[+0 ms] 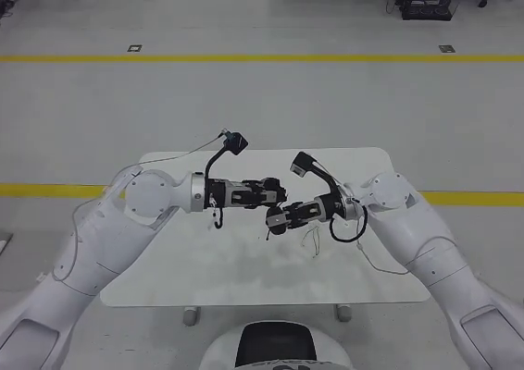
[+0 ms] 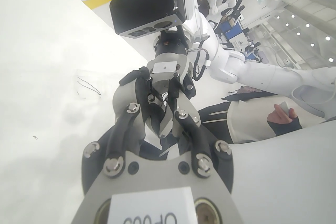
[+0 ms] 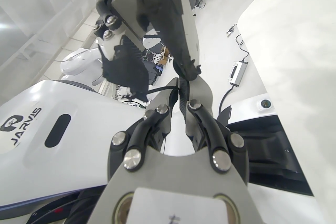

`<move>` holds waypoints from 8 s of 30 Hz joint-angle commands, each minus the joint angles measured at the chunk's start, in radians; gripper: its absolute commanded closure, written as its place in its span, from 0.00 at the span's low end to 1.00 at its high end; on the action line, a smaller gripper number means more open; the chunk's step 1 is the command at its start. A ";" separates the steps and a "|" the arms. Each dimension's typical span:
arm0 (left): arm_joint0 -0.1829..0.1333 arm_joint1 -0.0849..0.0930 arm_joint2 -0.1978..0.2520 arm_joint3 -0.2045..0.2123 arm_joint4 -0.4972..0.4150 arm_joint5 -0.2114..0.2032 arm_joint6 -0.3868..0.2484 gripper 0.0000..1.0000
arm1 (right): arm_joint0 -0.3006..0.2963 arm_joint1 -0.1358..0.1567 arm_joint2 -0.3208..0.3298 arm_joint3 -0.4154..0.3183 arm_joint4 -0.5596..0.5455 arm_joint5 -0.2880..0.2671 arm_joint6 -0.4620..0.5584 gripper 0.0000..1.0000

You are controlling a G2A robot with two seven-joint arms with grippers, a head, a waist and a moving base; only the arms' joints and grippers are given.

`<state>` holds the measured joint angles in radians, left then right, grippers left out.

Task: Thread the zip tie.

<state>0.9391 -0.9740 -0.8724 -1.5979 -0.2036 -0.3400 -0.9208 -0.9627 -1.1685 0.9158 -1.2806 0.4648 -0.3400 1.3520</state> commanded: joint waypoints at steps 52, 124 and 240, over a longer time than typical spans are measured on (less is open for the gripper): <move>0.021 -0.024 -0.033 -0.003 -0.033 0.000 -0.048 0.71 | -0.010 -0.008 0.016 0.007 0.018 0.000 0.030 1.00; 0.078 -0.021 -0.090 0.010 0.009 0.031 0.073 1.00 | -0.091 0.016 0.110 -0.072 0.040 0.000 0.028 0.00; 0.312 -0.159 -0.135 -0.089 -0.602 0.507 0.867 1.00 | -0.282 -0.195 0.435 -0.107 -0.215 0.000 -0.328 0.87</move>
<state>1.2500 -1.1322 -1.0066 -1.6863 -0.8061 0.1669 -0.0533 -1.2445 -1.3624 1.3501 -1.3881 0.2520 -0.3400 1.0249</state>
